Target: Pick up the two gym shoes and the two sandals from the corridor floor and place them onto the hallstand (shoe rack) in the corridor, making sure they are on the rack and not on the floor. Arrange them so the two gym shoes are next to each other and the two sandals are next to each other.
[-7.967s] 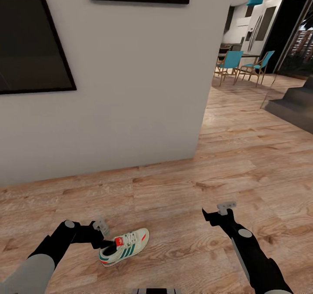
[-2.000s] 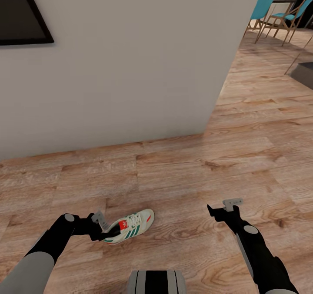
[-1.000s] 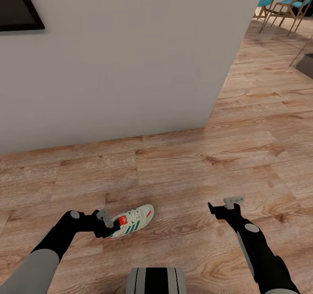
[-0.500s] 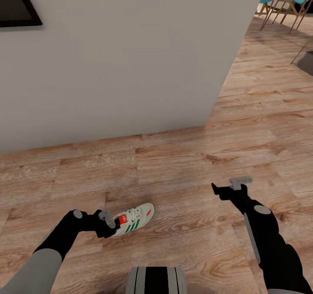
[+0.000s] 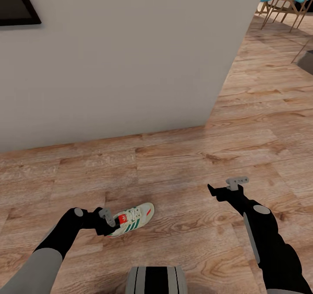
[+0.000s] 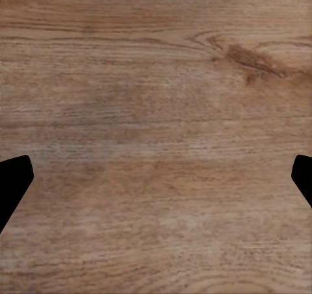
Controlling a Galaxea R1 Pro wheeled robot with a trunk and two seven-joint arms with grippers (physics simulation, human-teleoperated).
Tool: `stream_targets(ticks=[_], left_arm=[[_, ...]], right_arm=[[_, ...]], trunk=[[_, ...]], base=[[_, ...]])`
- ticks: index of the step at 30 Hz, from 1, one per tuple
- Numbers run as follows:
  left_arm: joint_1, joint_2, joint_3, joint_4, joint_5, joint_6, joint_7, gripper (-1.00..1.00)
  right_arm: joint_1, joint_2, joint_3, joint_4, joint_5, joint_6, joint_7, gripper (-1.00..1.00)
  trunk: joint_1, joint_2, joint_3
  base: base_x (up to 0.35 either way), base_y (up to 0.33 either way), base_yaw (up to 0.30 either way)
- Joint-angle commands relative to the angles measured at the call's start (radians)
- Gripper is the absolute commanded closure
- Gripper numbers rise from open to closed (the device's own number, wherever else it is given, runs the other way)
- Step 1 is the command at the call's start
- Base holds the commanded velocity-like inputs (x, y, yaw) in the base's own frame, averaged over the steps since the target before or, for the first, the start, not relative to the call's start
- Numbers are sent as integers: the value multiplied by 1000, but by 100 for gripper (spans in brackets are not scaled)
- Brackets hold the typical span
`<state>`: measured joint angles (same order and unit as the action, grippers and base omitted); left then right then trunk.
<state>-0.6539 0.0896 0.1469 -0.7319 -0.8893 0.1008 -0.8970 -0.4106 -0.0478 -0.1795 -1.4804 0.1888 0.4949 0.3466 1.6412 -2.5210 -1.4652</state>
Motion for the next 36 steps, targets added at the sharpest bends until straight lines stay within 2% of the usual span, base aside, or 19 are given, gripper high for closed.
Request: stream_targets(ticks=[1,12,20,26,36], left_arm=[[0,-1,2,-3,-4,11,-6,-100],[0,-1,1,-6,-13,51,5,-100],[4,-15,0,-6,-57,55,17,-100],[5,-24,2,-6,-84,57,18,-100],[5,-27,1,-7,-91,57,18,-100]], right_arm=[[-1,0,-1,-1,11,3,9,-100],[-1,0,-2,-1,11,4,9,-100],[-1,0,-2,-1,11,4,9,-100],[-1,0,-2,-1,11,4,9,-100],[-1,-1,-3,-1,11,4,9,-100]], trunk=[[0,0,-1],[0,0,-5],[0,0,-7],[3,-2,-30],[3,-2,-36]], base=[[0,0,0],[0,0,0],[0,0,0],[0,0,0],[0,0,0]])
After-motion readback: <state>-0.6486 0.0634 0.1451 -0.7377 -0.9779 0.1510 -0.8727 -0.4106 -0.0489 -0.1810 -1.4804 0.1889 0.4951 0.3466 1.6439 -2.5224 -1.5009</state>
